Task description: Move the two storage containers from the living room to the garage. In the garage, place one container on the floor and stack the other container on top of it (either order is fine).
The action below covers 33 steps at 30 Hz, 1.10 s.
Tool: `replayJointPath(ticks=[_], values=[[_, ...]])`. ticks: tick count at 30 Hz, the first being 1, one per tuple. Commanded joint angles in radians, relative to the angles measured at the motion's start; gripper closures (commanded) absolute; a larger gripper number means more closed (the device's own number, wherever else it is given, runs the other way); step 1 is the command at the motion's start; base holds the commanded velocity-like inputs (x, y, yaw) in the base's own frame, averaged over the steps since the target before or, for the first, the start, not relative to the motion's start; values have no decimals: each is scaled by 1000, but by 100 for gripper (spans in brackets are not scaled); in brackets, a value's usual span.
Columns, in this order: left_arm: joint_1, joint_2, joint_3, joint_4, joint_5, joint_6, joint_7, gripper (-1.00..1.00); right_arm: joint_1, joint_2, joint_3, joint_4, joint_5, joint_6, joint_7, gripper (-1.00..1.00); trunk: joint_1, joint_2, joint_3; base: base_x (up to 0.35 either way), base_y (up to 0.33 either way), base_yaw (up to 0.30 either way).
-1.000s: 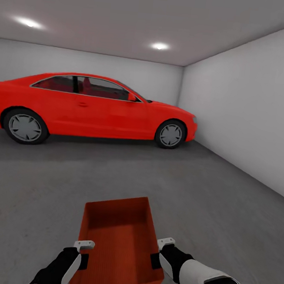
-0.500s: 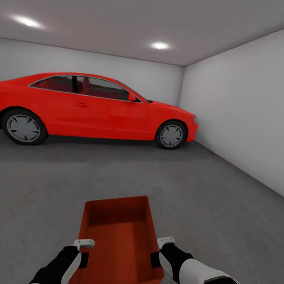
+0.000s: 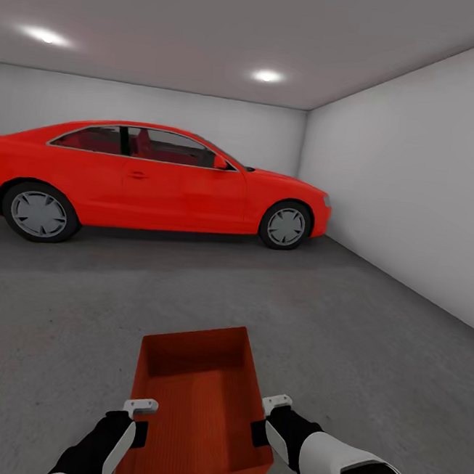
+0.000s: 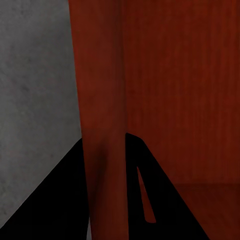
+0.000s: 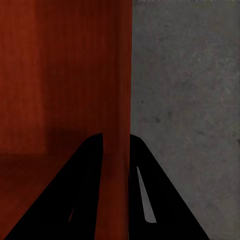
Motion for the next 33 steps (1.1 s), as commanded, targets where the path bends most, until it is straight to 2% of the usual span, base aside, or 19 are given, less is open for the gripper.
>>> replayJointPath(ticks=[1, 3, 4, 28, 30, 33], values=[[0, -14, -15, 1, 53, -3, 6, 100, -1, 0, -16, -45, 2, 3, 1, 100, 0, -1, -1, 0, 0, 0], [0, -14, -15, 1, 53, -3, 6, 100, -1, 0, -16, -45, 2, 3, 1, 100, 0, -1, -1, 0, 0, 0], [0, -14, -16, 1, 53, -3, 7, -100, -1, 0, -16, -45, 2, 3, 1, -100, 0, -1, -1, 0, 0, 0], [0, -14, -14, -12, 53, -4, 8, -100, -1, 0, -16, -45, 2, 3, 1, -100, 0, -1, -1, 0, 0, 0], [2, -12, -13, -78, 54, 7, 8, -100, -1, 0, -16, -85, 3, 7, 2, -100, 0, -1, -1, 0, 0, 0], [5, -11, -13, -118, 54, 12, 9, -100, -2, 0, -16, -107, 3, 14, 3, -100, 0, -1, -1, 0, 0, 0]])
